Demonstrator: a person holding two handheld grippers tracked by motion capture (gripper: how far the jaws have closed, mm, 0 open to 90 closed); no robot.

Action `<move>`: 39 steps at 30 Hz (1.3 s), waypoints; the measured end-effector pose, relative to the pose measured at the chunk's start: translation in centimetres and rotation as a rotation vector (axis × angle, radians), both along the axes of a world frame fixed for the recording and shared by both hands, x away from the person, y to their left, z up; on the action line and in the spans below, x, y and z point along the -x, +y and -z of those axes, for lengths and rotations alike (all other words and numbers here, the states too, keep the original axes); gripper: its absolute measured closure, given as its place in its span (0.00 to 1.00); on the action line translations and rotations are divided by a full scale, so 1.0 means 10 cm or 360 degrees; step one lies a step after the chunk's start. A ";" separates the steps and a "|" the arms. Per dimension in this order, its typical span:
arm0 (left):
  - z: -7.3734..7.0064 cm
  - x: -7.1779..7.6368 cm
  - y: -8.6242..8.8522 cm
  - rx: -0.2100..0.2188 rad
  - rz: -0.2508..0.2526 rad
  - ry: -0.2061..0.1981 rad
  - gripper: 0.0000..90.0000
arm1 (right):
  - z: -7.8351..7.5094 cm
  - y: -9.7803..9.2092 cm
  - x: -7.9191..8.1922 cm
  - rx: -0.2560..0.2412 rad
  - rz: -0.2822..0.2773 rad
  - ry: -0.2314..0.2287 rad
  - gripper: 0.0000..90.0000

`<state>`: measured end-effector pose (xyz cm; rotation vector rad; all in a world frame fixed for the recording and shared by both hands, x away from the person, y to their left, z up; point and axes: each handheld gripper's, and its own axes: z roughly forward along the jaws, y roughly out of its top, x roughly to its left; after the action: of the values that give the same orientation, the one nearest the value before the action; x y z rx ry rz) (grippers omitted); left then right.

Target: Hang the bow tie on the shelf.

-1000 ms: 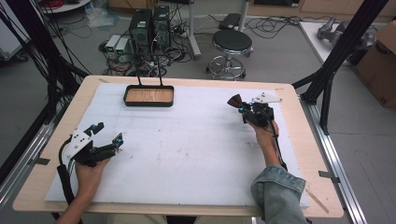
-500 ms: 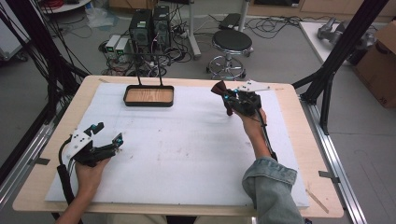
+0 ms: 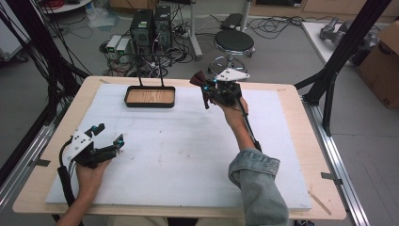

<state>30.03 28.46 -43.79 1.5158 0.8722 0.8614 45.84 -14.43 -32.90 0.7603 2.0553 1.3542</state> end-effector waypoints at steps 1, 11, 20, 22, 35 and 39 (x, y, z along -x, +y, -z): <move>0.00 0.00 0.00 0.0000 0.0002 -0.0001 0.20 | 0.00 0.00 0.00 0.0000 0.0000 0.0000 0.85; 0.00 0.00 0.02 0.0034 0.0007 -0.0001 0.19 | -0.13 0.41 -0.14 -0.0029 -0.0114 -0.0040 0.85; 0.00 0.00 0.02 0.0034 0.0015 -0.0001 0.20 | -0.23 0.68 -0.24 -0.0062 -0.0187 -0.0034 0.85; 0.00 0.00 0.02 0.0034 0.0015 0.0000 0.20 | -0.23 0.71 -0.25 -0.0067 -0.0191 -0.0032 0.85; 0.00 0.00 0.03 0.0040 0.0020 -0.0002 0.20 | -0.20 1.02 -0.44 -0.0093 -0.0191 -0.0036 0.85; 0.00 0.00 0.03 0.0051 0.0029 0.0001 0.20 | -0.20 1.13 -0.49 -0.0097 -0.0183 -0.0052 0.85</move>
<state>30.08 28.79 -43.82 1.4945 0.8677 0.8300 50.74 -3.16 -30.94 0.6495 2.0680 1.4888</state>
